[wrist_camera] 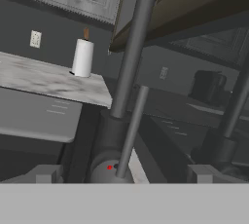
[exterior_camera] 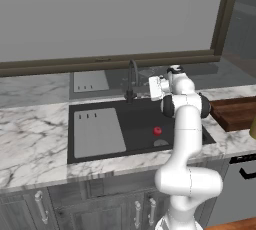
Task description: Pick up all produce items and place them in the sink. Turn on the sink faucet to wash them. Then turn the sink off and put them in the tray.
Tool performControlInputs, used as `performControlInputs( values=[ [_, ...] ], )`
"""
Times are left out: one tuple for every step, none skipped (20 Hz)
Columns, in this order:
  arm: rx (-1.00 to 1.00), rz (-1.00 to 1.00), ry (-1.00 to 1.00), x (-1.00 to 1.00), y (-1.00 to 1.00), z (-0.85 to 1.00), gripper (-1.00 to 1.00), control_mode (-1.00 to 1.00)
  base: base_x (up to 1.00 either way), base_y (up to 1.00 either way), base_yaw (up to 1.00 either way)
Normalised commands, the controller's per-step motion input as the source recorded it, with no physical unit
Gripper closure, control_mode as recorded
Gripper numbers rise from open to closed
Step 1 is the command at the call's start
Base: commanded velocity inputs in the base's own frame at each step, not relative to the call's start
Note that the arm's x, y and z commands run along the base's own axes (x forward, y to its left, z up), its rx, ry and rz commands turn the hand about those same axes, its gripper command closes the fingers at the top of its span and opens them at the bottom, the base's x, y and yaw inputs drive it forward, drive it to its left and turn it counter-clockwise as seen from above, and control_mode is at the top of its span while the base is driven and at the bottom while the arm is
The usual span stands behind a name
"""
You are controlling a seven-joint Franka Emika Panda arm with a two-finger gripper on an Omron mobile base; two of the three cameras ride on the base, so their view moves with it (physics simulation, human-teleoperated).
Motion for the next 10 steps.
performControlInputs(
  values=[
    [0.00, 0.03, 0.00, 0.20, 0.20, 0.00, -1.00, -1.00, 0.00, 0.00, 0.00],
    [0.00, 0.03, 0.00, 0.24, 0.21, -0.02, -1.00, -1.00, 0.00, 0.00, 0.00],
    [0.00, 0.03, 0.00, 0.25, 0.19, -0.01, -1.00, -1.00, 0.00, 0.00, 0.00],
    [0.00, 0.03, 0.00, 0.25, 0.17, -0.03, -1.00, -1.00, 0.00, 0.00, 0.00],
    [0.00, 0.03, 0.00, 0.26, 0.17, -0.04, -1.00, -1.00, 0.00, 0.00, 0.00],
    [0.00, 0.03, 0.00, 0.24, 0.17, -0.04, -1.00, -1.00, 0.00, 0.00, 0.00],
    [0.00, 0.02, 0.00, 0.26, 0.19, -0.05, -1.00, -1.00, 0.00, 0.00, 0.00],
    [0.00, 0.01, 0.00, 0.24, 0.19, -0.05, -1.00, -1.00, 0.00, 0.00, 0.00],
    [0.00, 0.01, 0.00, 0.20, 0.18, -0.04, -1.00, -1.00, 0.00, 0.00, 0.00],
    [0.00, 0.01, 0.00, 0.16, 0.20, -0.03, -1.00, -1.00, 0.00, 0.00, 0.00]
  ],
)
